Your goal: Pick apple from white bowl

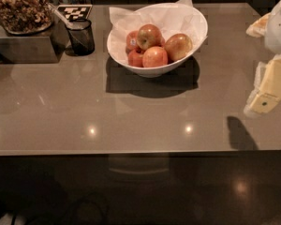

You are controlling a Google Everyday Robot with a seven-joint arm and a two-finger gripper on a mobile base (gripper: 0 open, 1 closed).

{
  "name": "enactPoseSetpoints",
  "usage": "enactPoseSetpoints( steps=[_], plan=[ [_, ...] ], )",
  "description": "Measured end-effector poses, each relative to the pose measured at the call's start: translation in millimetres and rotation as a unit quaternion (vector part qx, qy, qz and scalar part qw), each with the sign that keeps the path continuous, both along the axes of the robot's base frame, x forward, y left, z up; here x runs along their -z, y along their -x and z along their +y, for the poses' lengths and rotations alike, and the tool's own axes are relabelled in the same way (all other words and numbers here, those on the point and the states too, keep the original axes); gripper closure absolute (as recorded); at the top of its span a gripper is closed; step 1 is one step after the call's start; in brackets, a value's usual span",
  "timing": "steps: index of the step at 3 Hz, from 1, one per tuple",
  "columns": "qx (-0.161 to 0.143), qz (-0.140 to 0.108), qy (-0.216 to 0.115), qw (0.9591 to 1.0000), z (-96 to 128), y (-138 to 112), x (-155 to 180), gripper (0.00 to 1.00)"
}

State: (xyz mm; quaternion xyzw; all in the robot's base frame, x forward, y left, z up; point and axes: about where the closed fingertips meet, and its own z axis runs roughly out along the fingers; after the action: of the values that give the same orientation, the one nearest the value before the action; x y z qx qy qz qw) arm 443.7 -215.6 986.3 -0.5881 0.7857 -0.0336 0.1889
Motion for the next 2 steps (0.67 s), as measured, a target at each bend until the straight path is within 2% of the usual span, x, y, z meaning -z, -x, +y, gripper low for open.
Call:
enactPoseSetpoints(
  steps=[1,2],
  plan=[
    [0.041,-0.043,-0.071,0.9957,-2,-20,-21,0.0],
    [0.083,-0.081,-0.164,0.9797,1,-53,-45,0.0]
  ],
)
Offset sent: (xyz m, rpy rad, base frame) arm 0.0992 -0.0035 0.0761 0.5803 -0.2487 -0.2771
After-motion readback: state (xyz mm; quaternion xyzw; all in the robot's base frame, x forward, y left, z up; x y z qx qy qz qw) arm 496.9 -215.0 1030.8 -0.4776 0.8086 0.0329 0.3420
